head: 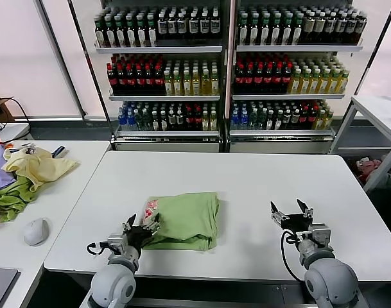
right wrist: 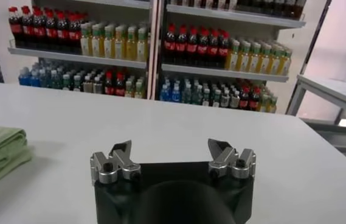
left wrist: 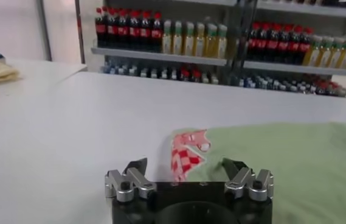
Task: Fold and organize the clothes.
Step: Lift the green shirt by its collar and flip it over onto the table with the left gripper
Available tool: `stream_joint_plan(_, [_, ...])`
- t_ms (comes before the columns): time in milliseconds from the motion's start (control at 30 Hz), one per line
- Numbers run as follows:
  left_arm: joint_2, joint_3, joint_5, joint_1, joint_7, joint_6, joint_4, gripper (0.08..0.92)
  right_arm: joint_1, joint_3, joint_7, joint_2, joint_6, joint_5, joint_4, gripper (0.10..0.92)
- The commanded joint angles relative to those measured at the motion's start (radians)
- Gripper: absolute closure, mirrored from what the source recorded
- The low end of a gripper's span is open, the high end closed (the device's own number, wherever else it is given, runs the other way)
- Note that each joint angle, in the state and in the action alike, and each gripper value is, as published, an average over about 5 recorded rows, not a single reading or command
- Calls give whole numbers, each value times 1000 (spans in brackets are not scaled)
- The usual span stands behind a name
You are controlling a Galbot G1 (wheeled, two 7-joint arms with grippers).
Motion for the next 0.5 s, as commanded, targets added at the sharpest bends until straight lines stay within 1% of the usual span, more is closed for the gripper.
stream_joint_plan(33, [-24,51,65,-38,-4,1,104,256,-9,5,0,-2,1,0,7,203])
stream_joint_plan(233, [-24,47,28,-34,24,-1,102,428,-5,1,0,-6,1,0,10,203])
stream_joint_plan(367, [-24,20,-83,-32,32,-3,90,540,-3,1,0,-5,0,1,12,203])
stream_joint_plan(500, [-19,-35,-212,-27,42,-19,63,653,-4,2,1,-5,0,1,13,203])
